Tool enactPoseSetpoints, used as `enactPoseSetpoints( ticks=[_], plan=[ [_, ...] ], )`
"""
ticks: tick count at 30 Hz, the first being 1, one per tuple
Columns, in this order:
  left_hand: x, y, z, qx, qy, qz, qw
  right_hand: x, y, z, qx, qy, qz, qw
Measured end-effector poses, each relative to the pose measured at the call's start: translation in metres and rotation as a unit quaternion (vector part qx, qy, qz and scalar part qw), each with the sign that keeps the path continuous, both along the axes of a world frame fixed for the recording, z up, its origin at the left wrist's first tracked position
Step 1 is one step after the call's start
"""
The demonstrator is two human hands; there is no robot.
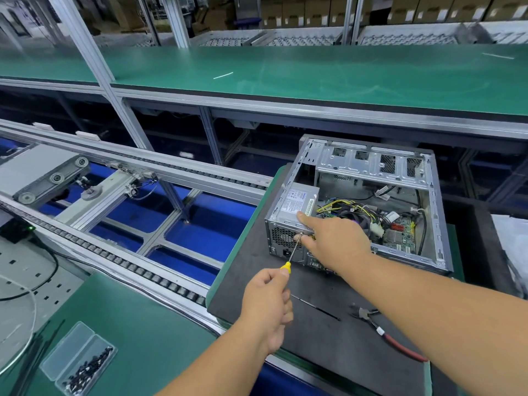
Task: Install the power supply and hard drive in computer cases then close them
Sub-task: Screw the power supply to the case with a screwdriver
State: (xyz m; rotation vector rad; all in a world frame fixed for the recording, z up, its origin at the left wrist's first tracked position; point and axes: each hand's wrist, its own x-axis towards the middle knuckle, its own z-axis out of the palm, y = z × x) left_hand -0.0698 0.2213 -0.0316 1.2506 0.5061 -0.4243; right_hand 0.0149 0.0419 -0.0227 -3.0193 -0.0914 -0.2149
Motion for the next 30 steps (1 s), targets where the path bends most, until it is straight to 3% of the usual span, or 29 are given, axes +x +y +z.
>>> enactPoseSetpoints(
  ticks=[2,4,7,9,11,12,14,16,17,19,21,30],
  plan=[
    [0.001,0.000,0.000,-0.004,0.004,0.000,1.000,0.000,0.000,0.000,-0.009,0.002,0.002,1.000],
    [0.000,0.001,-0.001,0.145,-0.079,-0.018,0.986,0.000,0.000,0.001,-0.009,0.002,0.001,1.000],
    [-0.005,0.001,-0.002,0.367,-0.219,-0.050,0.903,0.000,0.001,0.002,-0.007,0.005,-0.002,1.000],
    [-0.008,-0.001,-0.002,0.432,-0.242,-0.050,0.867,0.000,0.002,0.002,-0.008,0.007,-0.003,1.000],
    [-0.008,-0.001,-0.003,0.442,-0.249,-0.047,0.861,-0.001,0.002,0.002,-0.009,0.007,-0.003,1.000],
    [-0.008,-0.001,-0.004,0.423,-0.248,-0.044,0.871,-0.001,0.002,0.002,-0.009,0.006,-0.001,1.000],
    [-0.006,-0.005,-0.004,0.318,-0.211,-0.017,0.924,-0.003,0.000,0.002,-0.005,-0.001,0.010,1.000],
    [-0.003,-0.007,-0.002,0.147,-0.094,0.012,0.985,-0.005,-0.002,0.002,-0.005,-0.005,0.020,1.000],
    [0.000,-0.007,0.000,0.042,-0.016,0.017,0.999,-0.005,-0.002,0.002,-0.004,-0.005,0.023,1.000],
    [0.006,-0.003,0.009,-0.159,0.118,0.018,0.980,-0.005,-0.002,0.003,0.005,-0.004,0.023,1.000],
    [0.009,0.003,0.015,-0.248,0.164,0.008,0.955,-0.006,-0.001,0.004,0.015,-0.008,0.021,1.000],
    [0.016,0.025,0.015,-0.352,0.212,-0.037,0.911,-0.005,0.003,0.007,-0.002,-0.007,0.016,1.000]
  ],
)
